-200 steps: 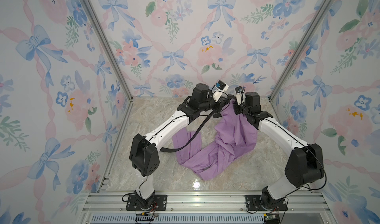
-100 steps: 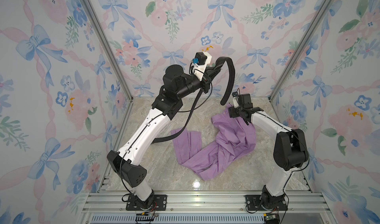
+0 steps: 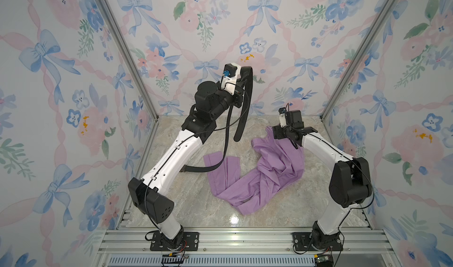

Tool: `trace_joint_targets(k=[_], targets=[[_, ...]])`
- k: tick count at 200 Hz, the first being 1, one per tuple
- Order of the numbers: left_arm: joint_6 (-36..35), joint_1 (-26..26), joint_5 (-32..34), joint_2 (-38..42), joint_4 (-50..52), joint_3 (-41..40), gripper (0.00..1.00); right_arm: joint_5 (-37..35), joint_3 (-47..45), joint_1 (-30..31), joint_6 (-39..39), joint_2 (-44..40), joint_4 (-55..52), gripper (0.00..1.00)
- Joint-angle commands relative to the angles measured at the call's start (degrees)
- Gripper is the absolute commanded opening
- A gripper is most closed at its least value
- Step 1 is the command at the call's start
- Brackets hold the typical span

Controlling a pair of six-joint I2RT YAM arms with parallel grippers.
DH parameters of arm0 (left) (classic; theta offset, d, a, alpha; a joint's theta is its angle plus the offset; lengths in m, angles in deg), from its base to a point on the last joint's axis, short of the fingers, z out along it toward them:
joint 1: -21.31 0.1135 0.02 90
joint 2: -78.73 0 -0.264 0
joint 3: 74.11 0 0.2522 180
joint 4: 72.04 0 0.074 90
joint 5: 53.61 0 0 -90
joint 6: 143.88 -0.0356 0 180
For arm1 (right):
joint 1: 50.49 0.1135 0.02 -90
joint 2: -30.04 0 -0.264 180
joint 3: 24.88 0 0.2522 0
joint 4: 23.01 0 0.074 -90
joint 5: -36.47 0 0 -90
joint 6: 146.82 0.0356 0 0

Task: Remove the belt from the trousers
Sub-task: Place the belt at the center of the board.

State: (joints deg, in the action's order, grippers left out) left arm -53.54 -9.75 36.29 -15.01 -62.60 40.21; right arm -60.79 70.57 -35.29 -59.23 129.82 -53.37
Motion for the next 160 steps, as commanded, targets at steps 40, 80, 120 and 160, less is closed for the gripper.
trace_joint_targets(k=[40, 80, 120, 160], targets=[[16.6, 0.1, 26.4, 6.2, -17.7, -31.3, 0.02, 0.6, -15.0, 1.4, 8.9, -24.6, 7.7, 0.85], [20.8, -0.4, 25.8, 6.3, -20.6, -46.9, 0.34, -0.9, -31.0, -1.4, 14.0, -39.3, 12.0, 0.9], [22.2, -0.4, 35.6, 14.1, -16.8, -56.9, 0.98, -4.1, -44.7, -8.8, 15.3, -50.5, 14.1, 0.99], [17.3, 2.7, 40.0, 26.6, -11.9, -60.1, 0.98, -5.2, -53.5, -18.8, 18.5, -54.1, 15.7, 0.99]])
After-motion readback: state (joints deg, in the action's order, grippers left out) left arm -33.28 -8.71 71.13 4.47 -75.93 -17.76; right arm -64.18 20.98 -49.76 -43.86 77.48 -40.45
